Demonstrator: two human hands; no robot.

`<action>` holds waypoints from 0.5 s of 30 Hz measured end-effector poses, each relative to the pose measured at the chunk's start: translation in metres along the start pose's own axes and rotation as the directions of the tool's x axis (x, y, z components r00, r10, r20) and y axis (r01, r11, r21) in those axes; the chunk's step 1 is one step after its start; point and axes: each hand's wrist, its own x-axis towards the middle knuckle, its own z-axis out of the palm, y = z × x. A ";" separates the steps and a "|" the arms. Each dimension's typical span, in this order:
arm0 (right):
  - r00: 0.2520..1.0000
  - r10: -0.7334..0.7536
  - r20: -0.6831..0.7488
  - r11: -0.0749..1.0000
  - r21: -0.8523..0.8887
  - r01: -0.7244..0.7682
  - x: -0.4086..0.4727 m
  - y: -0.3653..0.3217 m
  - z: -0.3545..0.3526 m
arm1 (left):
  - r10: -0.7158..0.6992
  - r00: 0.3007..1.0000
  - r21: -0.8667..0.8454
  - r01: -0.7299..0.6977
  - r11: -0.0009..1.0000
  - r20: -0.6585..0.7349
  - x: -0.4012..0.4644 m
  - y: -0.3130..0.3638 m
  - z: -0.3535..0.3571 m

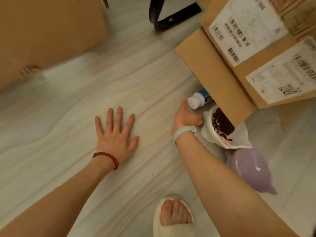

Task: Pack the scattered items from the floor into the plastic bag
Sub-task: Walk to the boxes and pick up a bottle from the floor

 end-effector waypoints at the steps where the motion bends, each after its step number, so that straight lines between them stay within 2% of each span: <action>1: 0.999 0.039 -0.008 0.999 0.011 -0.039 0.001 -0.004 0.002 | 0.019 1.000 0.007 -0.019 1.000 -0.019 0.000 -0.002 0.002; 4: 0.976 0.218 0.001 0.965 0.146 -0.216 0.003 -0.015 0.009 | 0.039 0.999 0.045 -0.038 0.998 -0.024 0.002 -0.009 0.004; 6: 0.958 0.288 0.008 0.934 0.218 -0.283 0.003 -0.020 0.006 | 0.036 0.999 0.047 -0.036 0.998 -0.011 0.000 -0.010 0.002; 8: 0.978 0.206 0.034 0.951 0.230 -0.209 0.005 -0.016 0.004 | 0.048 0.999 0.067 -0.047 0.997 -0.007 -0.004 -0.013 0.000; 9: 0.978 0.186 0.094 0.930 0.304 -0.207 0.006 -0.014 0.006 | 0.063 0.998 0.074 -0.062 0.995 -0.012 -0.005 -0.015 0.000; 10: 0.976 0.167 0.138 0.937 0.285 -0.201 0.009 -0.012 0.011 | 0.075 0.997 0.073 -0.074 0.995 -0.011 -0.006 -0.018 -0.001; 12: 0.987 0.125 0.096 0.965 0.220 -0.144 0.000 -0.010 0.009 | 0.077 0.997 0.059 -0.077 0.995 0.000 -0.008 -0.023 -0.001; 14: 0.989 0.147 0.016 0.978 0.151 -0.148 -0.017 -0.011 0.004 | 0.066 0.997 0.019 -0.067 0.998 0.041 -0.013 -0.023 -0.006; 15: 0.993 0.112 0.045 0.987 0.109 -0.116 -0.029 -0.009 -0.001 | 0.053 0.997 -0.010 -0.053 0.999 0.062 -0.019 -0.023 -0.011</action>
